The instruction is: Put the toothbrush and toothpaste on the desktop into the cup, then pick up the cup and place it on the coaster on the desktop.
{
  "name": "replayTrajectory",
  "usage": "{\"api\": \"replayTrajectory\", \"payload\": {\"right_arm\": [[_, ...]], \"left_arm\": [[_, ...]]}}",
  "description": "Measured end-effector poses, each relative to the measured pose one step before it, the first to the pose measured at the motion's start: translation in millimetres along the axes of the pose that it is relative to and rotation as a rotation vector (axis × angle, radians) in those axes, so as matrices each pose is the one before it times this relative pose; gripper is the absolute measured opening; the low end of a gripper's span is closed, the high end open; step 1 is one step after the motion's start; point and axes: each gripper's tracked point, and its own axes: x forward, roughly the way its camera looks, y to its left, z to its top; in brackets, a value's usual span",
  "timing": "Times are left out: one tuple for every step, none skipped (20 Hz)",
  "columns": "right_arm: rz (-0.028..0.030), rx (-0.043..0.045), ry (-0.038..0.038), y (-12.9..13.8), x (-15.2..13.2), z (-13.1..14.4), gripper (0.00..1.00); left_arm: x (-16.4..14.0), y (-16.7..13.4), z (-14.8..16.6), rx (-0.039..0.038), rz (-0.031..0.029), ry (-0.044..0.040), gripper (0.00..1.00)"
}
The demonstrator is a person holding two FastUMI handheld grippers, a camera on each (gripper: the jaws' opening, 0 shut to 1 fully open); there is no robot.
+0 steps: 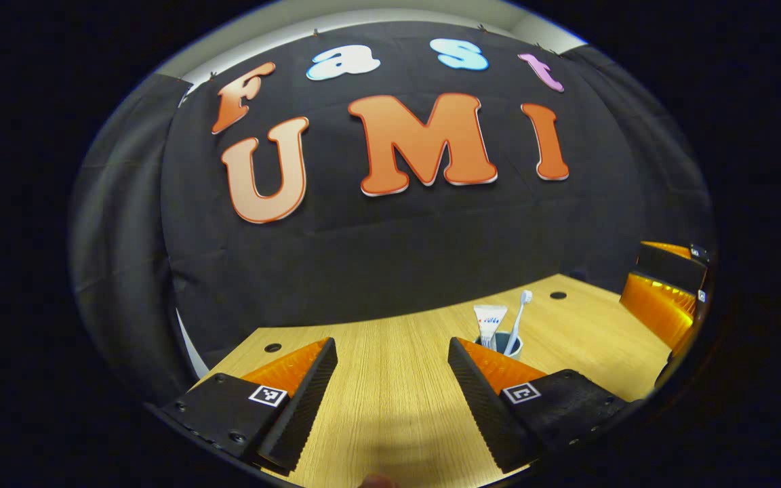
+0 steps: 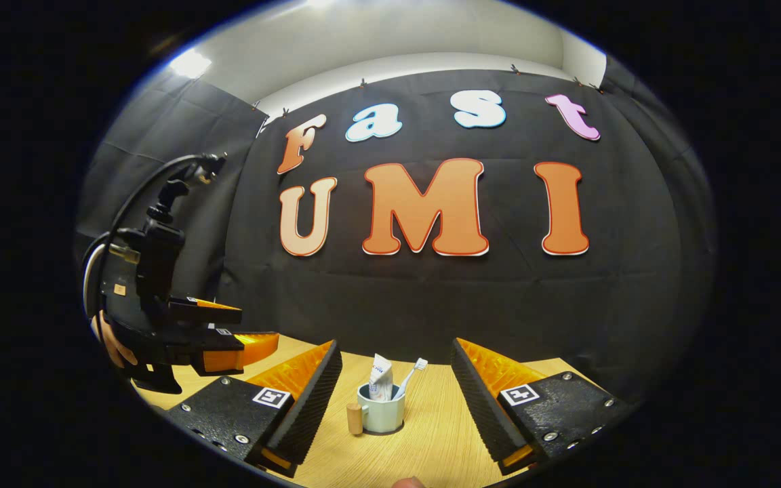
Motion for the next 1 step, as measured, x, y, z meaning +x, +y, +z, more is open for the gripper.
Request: {"api": "replayTrajectory", "payload": {"right_arm": [[0.00181,0.00010,-0.00877,0.54,1.04,2.34,0.96]], "left_arm": [[-1.06,-0.06,6.81,-0.01252,0.00077,-0.04670,0.99]]}}
